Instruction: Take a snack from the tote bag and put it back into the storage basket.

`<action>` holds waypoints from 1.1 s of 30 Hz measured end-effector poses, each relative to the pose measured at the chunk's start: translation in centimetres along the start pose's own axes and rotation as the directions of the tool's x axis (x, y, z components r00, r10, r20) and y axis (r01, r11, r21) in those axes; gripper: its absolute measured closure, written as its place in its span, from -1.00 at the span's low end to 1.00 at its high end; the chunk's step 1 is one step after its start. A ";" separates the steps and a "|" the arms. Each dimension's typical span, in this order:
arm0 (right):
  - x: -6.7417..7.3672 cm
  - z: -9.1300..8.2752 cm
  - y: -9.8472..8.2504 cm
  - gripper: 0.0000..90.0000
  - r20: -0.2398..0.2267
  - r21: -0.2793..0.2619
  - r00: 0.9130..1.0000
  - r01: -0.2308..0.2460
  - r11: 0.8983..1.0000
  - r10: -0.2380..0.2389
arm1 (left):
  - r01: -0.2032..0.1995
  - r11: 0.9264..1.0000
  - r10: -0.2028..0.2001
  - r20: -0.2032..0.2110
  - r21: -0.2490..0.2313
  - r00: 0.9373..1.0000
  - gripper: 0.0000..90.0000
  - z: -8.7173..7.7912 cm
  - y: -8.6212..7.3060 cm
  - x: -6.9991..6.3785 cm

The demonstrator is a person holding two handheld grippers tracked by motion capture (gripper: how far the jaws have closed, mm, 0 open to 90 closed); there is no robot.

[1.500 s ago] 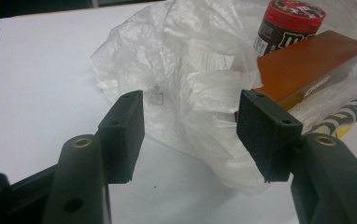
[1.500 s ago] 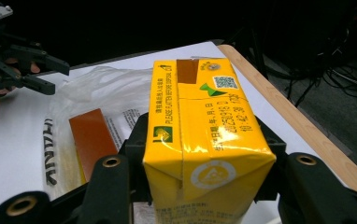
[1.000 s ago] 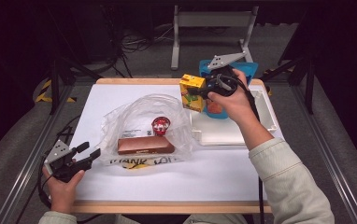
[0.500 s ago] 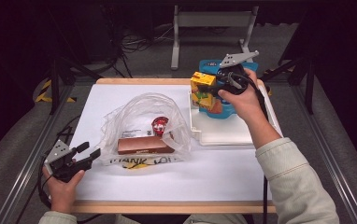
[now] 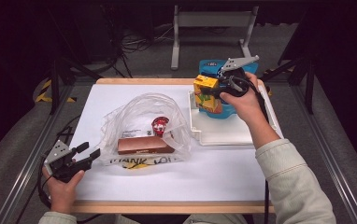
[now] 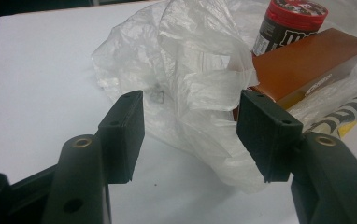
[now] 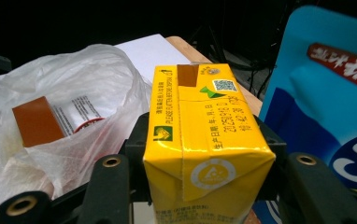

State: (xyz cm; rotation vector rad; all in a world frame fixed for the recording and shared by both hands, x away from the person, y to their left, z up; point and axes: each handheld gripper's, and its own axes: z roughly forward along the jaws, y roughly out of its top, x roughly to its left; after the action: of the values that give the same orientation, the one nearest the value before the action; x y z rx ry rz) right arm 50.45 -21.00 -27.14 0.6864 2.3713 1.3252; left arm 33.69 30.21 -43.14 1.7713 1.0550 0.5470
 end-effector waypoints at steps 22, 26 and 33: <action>-0.4 2.8 -3.4 0.19 0.004 0.050 1.000 -0.022 0.999 0.022 | -0.004 1.000 0.004 -0.002 0.004 1.000 -0.07 -0.1 0.0 0.0; -0.5 3.3 -4.1 0.19 0.004 0.062 1.000 -0.027 0.998 0.027 | -0.004 1.000 0.004 -0.001 0.005 1.000 -0.07 -0.1 0.0 0.0; -0.5 4.0 -5.1 0.19 0.004 0.075 0.999 -0.038 0.996 0.037 | -0.005 1.000 0.005 -0.001 0.005 1.000 -0.07 -0.1 0.0 0.0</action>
State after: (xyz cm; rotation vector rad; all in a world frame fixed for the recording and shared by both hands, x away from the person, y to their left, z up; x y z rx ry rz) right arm 51.65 -20.79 -33.55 0.7572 2.4280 1.2546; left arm 33.63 30.28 -43.13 1.7784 1.0536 0.5492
